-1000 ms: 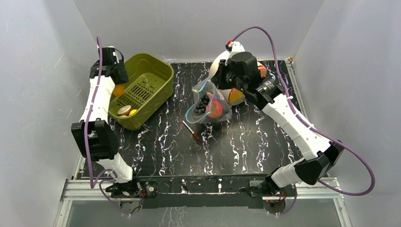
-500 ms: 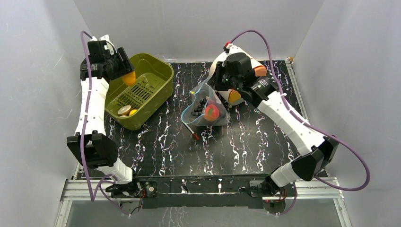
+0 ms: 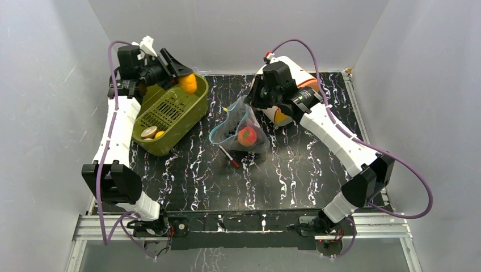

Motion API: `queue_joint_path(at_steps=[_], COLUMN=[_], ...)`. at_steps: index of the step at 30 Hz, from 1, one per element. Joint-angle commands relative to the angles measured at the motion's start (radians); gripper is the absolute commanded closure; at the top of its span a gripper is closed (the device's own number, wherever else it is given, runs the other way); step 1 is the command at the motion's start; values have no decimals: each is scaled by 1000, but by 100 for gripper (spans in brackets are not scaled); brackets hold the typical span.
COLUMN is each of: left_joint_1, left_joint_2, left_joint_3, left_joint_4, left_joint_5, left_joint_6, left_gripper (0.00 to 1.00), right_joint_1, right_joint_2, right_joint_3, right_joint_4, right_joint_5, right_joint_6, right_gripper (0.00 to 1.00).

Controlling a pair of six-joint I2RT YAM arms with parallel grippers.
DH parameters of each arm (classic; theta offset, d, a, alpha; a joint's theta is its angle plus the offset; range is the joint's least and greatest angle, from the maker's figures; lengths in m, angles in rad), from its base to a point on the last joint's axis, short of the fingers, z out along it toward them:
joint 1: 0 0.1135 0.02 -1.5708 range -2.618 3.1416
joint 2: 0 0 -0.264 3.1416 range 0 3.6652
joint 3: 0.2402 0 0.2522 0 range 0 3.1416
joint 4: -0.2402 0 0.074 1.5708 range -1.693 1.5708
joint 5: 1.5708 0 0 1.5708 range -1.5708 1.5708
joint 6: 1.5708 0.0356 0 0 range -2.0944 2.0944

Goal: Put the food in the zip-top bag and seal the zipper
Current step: Place the fake fruit in the zipper food storage bag.

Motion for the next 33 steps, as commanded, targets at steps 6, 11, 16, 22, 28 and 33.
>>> queue_joint_path(at_steps=[6,11,16,22,28,33], left_joint_1=[-165,-240,-315,-358,-379,-390], left_joint_2=[-26,-58,-138,-221,-241,-247], left_joint_3=[-5,-78,-211,-380,-415,-437], left_joint_4=[187,252,383,510,448,419], left_joint_5=[235,301,319,324,272,231], left_joint_6=[-47,-14,97,181,313,413], left_gripper=[69,71,70,73,73,74], right_joint_1=[-11,-17,-24,-29,-31,-31], right_joint_2=[16,19,21,15,7,2], right_joint_3=[86,91,93,87,81,71], right_joint_4=[66,71,87,103,112,126], right_joint_5=[-10,-14,-41,-66,-73,-100], right_joint_6=[73,83,93,103,102,100], right_gripper=[100,100,100,100,100,100])
